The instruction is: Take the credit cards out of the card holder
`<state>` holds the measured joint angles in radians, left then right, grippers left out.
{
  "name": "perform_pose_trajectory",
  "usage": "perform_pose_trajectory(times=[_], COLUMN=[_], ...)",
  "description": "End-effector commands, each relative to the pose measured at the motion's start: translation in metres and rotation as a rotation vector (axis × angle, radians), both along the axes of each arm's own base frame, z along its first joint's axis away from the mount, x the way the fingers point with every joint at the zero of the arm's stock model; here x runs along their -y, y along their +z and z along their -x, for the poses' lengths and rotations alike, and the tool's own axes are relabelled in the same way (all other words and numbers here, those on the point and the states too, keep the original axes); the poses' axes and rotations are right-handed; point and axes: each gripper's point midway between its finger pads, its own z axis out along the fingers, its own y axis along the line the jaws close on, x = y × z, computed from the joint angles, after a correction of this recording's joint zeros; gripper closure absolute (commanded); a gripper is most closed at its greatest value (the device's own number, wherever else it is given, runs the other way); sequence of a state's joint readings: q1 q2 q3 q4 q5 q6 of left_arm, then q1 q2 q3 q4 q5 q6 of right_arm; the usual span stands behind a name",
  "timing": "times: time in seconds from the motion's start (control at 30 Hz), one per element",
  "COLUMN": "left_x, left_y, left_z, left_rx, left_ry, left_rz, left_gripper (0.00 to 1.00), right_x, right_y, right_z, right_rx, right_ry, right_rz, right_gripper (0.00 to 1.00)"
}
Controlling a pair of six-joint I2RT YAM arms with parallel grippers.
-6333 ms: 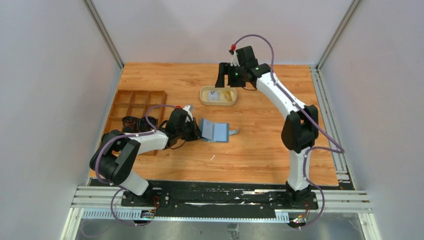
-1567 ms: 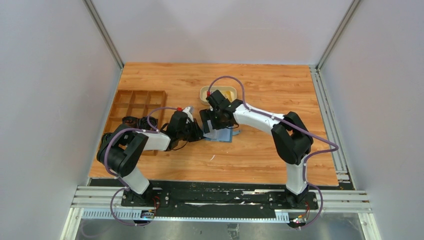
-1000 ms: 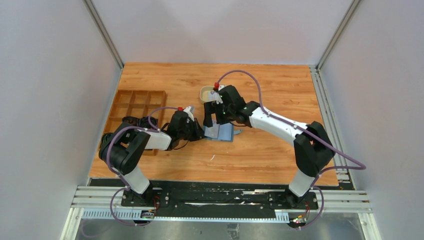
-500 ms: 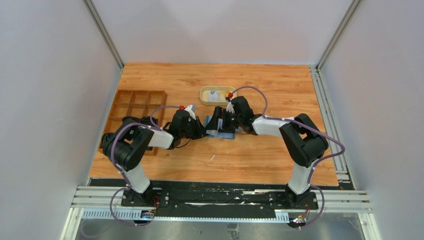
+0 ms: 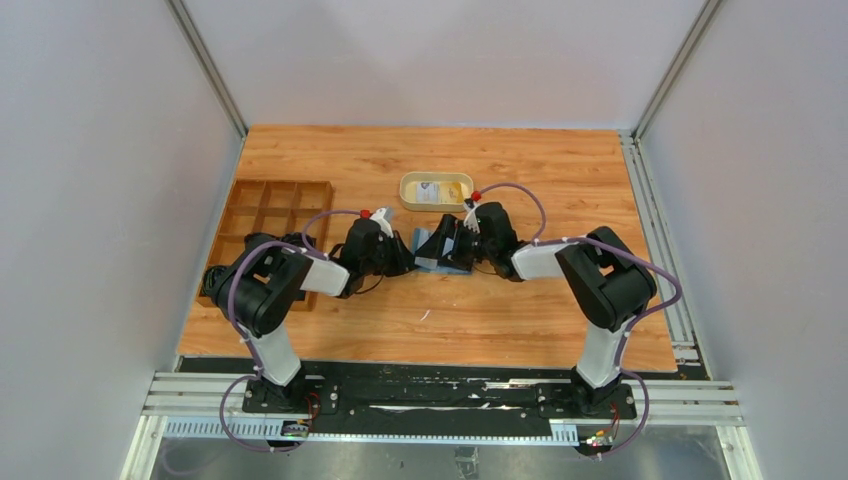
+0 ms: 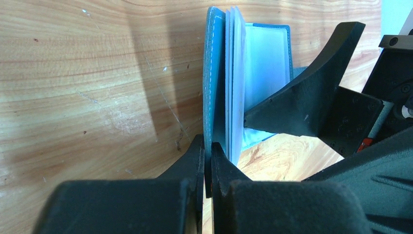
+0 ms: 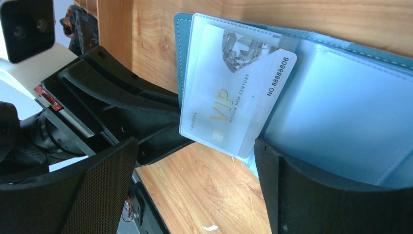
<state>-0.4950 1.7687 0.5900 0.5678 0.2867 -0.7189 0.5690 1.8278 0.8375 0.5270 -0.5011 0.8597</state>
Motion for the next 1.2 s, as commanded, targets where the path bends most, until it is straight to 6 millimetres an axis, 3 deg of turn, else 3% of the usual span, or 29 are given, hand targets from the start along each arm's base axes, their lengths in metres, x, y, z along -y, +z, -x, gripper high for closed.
perform_pose_trajectory(times=[0.0, 0.17, 0.57, 0.8, 0.93, 1.03, 1.17], left_x=[-0.078, -0.078, -0.08, -0.08, -0.079, -0.079, -0.079], left_y=[-0.109, -0.108, -0.106, -0.106, -0.105, -0.105, -0.106], left_z=[0.083, 0.082, 0.081, 0.081, 0.081, 0.081, 0.08], left_rx=[-0.36, -0.358, -0.361, -0.363, -0.362, -0.363, -0.364], left_ry=[0.052, 0.054, 0.061, 0.062, 0.061, 0.06, 0.06], left_rz=[-0.395, -0.397, -0.407, -0.408, -0.407, -0.407, -0.405], left_gripper=[1.0, 1.0, 1.0, 1.0, 1.0, 1.0, 1.0], right_x=[0.035, 0.05, 0.039, 0.038, 0.042, 0.041, 0.026], right_y=[-0.042, -0.053, -0.057, -0.064, -0.07, -0.063, -0.049], right_z=[0.006, 0.001, -0.008, -0.007, -0.004, -0.007, -0.01], right_rx=[-0.119, -0.146, -0.191, -0.233, -0.263, -0.233, -0.192], right_ry=[-0.128, -0.214, -0.273, -0.274, -0.259, -0.243, -0.18], right_rz=[0.084, 0.066, -0.154, -0.137, -0.036, -0.025, -0.133], right_gripper=[0.06, 0.06, 0.07, 0.08, 0.09, 0.09, 0.12])
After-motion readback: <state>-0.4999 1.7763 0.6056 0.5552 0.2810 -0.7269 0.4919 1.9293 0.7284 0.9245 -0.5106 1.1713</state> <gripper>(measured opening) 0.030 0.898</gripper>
